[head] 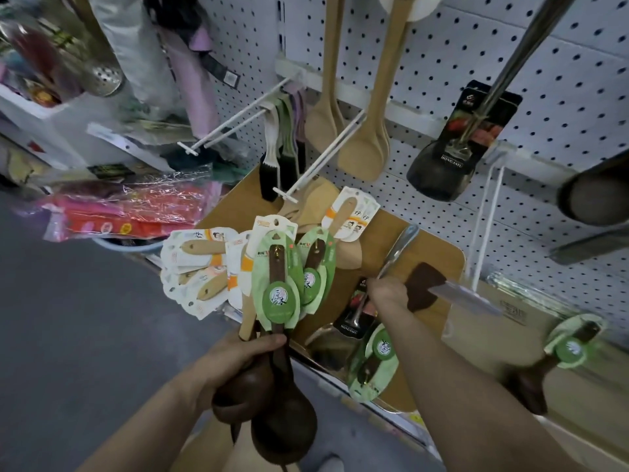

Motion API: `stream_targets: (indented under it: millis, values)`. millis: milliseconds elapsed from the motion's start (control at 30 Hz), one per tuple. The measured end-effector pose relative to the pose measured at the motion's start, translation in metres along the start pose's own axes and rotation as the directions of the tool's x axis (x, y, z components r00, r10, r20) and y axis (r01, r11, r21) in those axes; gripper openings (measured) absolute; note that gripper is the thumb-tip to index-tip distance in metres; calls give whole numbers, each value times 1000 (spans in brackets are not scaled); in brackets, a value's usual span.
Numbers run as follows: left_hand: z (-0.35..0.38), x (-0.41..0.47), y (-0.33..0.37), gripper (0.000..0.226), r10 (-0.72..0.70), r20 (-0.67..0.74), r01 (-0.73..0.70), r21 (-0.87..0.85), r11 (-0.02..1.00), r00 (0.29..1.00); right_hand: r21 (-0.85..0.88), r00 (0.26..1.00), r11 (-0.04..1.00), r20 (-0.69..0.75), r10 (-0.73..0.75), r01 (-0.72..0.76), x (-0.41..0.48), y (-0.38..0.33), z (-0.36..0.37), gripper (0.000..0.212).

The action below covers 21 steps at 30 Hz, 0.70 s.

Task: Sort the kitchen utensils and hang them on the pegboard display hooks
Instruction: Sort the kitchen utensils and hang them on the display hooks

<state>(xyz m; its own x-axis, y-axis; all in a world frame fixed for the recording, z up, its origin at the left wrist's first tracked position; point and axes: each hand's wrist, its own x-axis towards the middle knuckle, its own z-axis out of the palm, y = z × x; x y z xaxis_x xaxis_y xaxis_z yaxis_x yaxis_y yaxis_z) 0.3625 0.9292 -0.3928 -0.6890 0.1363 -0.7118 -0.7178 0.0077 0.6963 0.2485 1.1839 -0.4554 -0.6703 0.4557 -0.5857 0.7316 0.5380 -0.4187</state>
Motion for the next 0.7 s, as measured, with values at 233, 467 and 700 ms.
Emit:
stream_targets:
  millis: [233,467,700]
  values:
    - [-9,0,6,82,-24,-16,22,-76,997,1000,-388,950,872,208,-235,300,-32,-18,-39,20]
    - [-8,-10,28,79,81,36,-74,-161,984,996,-837,866,238,444,-232,493,-33,-15,-28,27]
    - [-16,-17,28,99,151,0,-149,-184,972,989,-877,822,-269,472,-318,399,-9,-4,7,38]
